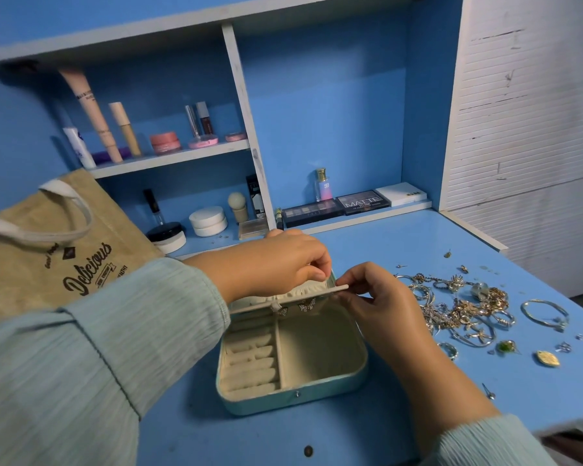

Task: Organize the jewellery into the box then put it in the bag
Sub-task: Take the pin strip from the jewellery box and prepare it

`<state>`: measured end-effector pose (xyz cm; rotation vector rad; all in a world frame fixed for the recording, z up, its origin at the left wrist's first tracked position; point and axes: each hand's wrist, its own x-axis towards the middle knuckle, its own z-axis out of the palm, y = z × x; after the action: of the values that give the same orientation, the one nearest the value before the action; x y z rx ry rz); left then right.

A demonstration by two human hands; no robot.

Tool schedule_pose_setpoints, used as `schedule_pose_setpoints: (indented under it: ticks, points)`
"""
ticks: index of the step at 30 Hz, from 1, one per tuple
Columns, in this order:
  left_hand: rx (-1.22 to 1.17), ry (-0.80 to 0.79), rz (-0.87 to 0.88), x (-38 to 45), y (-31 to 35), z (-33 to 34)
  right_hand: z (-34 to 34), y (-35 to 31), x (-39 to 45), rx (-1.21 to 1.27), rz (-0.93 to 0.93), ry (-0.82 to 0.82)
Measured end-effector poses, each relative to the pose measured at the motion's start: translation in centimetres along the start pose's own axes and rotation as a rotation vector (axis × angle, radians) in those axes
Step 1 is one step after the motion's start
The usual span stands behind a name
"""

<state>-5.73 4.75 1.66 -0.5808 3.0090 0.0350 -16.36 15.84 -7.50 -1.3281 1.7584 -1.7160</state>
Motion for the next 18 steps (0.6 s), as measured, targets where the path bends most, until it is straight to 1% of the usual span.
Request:
schedule_pose_setpoints:
  ticks: [5, 11, 14, 18]
  points:
    - [0.14, 0.049, 0.092, 0.05, 0.08, 0.02, -0.01, -0.19, -0.16, 0.007, 0.002, -0.008]
    - [0.304, 0.087, 0.163, -0.13, -0.26, -0.08, 0.07, -0.17, -0.16, -0.009, -0.004, -0.017]
    - [0.353, 0.086, 0.193, -0.39, -0.16, -0.07, 0.07, -0.18, -0.13, -0.012, -0.003, -0.016]
    - [0.341, 0.085, 0.213, -0.63, 0.21, -0.12, -0.04, -0.21, -0.1, -0.024, -0.013, -0.013]
